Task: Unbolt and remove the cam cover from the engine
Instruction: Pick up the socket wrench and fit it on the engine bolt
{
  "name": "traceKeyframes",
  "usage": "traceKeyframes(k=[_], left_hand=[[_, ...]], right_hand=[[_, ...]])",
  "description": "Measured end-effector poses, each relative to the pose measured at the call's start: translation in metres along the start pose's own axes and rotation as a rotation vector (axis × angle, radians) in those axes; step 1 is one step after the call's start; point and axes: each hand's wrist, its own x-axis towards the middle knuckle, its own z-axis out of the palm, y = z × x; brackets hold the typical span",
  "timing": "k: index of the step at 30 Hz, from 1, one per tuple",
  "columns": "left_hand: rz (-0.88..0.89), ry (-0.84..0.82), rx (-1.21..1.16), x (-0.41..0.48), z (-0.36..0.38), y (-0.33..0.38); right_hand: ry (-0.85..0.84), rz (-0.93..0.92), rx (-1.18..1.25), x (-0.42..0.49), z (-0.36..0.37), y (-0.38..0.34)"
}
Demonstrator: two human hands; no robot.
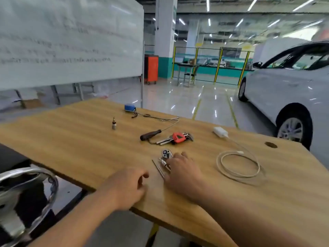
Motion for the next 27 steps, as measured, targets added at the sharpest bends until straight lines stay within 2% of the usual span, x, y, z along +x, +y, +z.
traceKeyframes(k=[8,15,17,20,23,25,27], left_hand=[[0.044,0.06,-0.031,0.058,0.018,-0.004],[0.102,0.101,-0.022,0.045,0.021,-0.005],[0.134,0.192,-0.025,0.033,0.022,-0.004],[0.275,0.446,0.147,0.02,0.016,0.005],[0.254,0.62,0.344,0.016,-0.006,0.011],[0.225,0.694,0.402,0.013,-0.025,0.013],[0.229,0.682,0.434,0.008,-0.038,0.008]], right_hand=[[-0.043,-0.022,-0.077,0.026,0.005,0.001],[-0.109,-0.007,0.072,0.03,-0.007,0.001],[-0.105,-0.027,0.191,0.029,-0.013,0.001],[-0.08,-0.106,0.381,0.027,-0.04,-0.005],[-0.111,-0.168,0.543,0.032,-0.077,-0.018],[-0.18,-0.175,0.576,0.037,-0.092,-0.025],[-0.308,-0.171,0.717,0.04,-0.097,-0.027]])
